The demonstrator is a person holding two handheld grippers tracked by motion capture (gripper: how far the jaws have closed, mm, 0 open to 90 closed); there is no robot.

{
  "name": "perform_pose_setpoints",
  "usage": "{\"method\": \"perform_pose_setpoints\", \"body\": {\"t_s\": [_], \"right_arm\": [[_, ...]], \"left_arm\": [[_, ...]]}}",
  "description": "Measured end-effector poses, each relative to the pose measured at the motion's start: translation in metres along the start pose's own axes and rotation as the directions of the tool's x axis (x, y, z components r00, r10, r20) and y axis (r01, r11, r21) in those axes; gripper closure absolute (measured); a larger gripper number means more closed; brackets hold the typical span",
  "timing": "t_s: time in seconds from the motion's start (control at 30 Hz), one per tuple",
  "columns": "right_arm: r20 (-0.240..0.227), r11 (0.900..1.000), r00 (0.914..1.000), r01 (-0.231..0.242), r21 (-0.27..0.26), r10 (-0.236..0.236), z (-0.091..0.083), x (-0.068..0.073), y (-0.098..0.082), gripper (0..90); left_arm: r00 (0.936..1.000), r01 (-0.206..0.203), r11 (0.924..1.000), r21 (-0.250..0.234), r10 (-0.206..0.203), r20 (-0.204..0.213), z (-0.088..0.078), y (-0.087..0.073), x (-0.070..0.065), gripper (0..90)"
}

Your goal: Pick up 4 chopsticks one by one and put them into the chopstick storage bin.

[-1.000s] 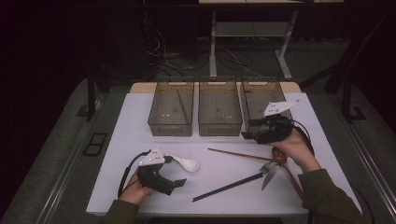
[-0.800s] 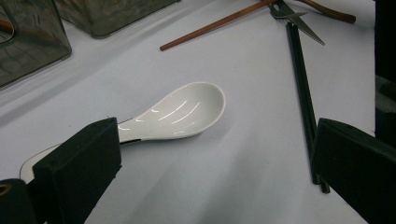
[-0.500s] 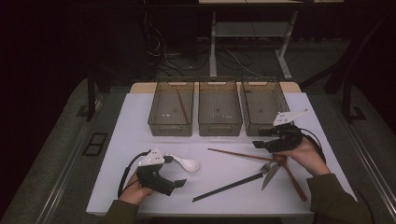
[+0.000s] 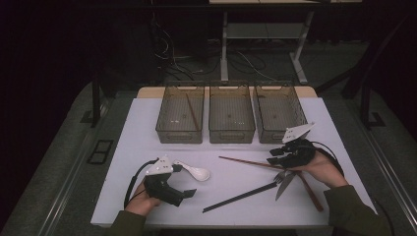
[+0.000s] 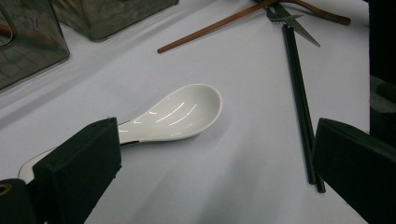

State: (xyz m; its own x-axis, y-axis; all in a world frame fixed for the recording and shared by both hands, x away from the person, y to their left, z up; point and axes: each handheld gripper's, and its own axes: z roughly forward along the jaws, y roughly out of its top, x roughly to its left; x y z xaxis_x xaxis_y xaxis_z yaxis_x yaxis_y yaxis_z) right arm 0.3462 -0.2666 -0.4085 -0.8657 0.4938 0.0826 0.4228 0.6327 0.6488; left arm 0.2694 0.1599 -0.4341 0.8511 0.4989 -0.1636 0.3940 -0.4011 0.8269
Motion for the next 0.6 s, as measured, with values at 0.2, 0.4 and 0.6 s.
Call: {"method": "perform_pose_setpoints", "body": {"t_s": [0.2,0.4,0.6], "right_arm": [[-0.025,0.998,0.9996,0.013,0.060,-0.012,0.011,-0.001,-0.002,65.0],[-0.032,0.994,0.9984,0.049,0.102,-0.046,0.016,-0.003,-0.004,68.4],[-0.041,0.992,0.9977,0.058,0.117,-0.053,0.019,-0.004,-0.006,70.5]], "left_arm": [[1.0000,0.000,1.0000,0.001,0.000,0.002,0.000,0.000,0.000,0.8],[1.0000,-0.001,1.0000,0.001,0.001,0.005,0.000,0.000,0.000,0.8],[1.0000,-0.001,1.0000,0.001,0.001,0.006,0.000,0.000,0.000,0.8]]}}
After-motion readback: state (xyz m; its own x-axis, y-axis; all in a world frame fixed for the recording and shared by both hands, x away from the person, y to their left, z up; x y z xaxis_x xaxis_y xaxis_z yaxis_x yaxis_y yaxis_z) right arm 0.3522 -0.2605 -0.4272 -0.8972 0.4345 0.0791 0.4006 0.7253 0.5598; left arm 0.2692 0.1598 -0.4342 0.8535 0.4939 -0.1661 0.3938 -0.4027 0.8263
